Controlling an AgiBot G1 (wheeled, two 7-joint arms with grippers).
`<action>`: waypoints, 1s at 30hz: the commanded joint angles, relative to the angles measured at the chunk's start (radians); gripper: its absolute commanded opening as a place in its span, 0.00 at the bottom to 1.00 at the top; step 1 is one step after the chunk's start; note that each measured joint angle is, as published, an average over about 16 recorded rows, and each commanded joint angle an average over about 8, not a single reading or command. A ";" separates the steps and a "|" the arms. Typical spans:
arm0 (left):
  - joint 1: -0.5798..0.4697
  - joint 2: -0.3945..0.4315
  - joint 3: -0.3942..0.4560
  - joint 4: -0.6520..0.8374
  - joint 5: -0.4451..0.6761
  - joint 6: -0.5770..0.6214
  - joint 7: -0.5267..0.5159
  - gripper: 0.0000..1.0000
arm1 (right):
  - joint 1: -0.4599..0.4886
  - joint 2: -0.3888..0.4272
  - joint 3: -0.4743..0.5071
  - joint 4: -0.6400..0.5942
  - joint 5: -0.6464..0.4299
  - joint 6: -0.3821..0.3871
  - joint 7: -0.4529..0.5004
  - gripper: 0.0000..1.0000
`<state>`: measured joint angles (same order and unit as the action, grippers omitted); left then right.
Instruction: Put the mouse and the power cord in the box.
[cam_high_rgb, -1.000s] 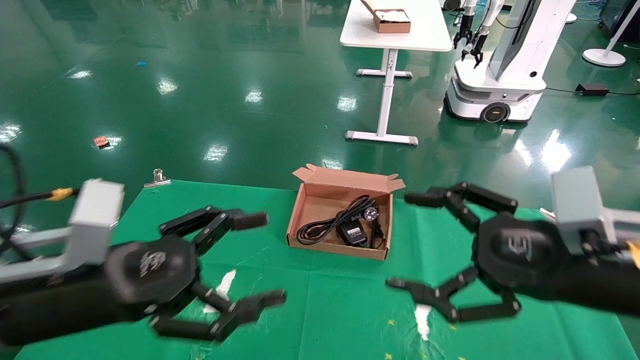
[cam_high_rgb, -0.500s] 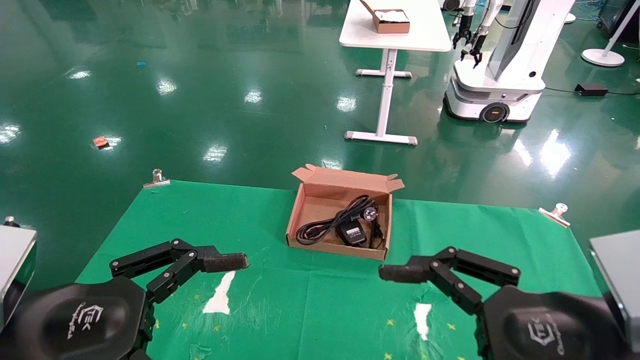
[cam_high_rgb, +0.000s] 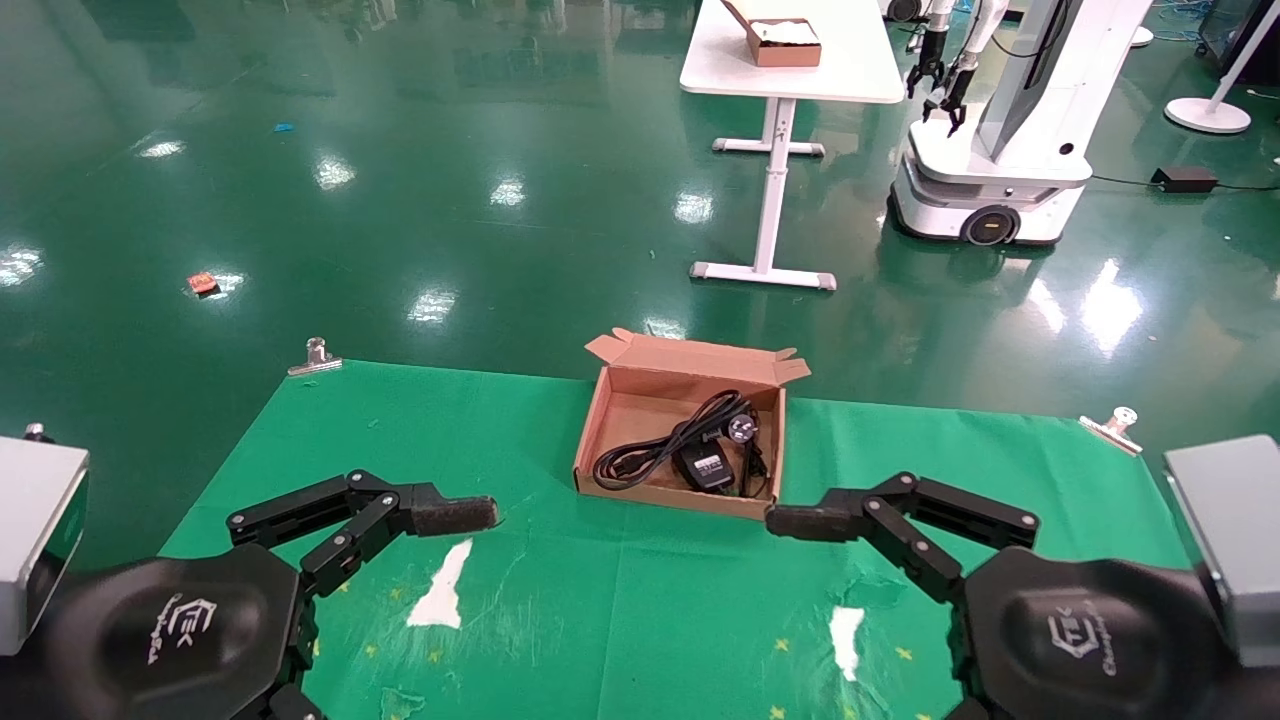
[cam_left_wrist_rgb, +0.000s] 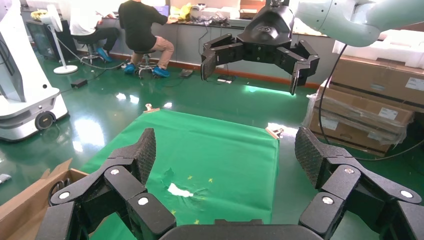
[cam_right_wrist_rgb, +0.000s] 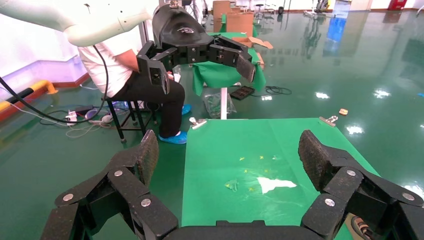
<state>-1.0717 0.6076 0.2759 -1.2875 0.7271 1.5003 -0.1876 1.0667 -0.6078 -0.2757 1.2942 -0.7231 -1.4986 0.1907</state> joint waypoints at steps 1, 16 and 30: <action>-0.001 0.001 0.001 0.001 0.001 -0.001 0.000 1.00 | 0.002 -0.001 -0.001 -0.003 -0.002 0.001 -0.001 1.00; -0.002 0.002 0.002 0.003 0.002 -0.004 0.000 1.00 | 0.007 -0.003 -0.003 -0.010 -0.007 0.003 -0.004 1.00; -0.002 0.003 0.003 0.004 0.003 -0.005 0.000 1.00 | 0.009 -0.004 -0.004 -0.012 -0.008 0.003 -0.005 1.00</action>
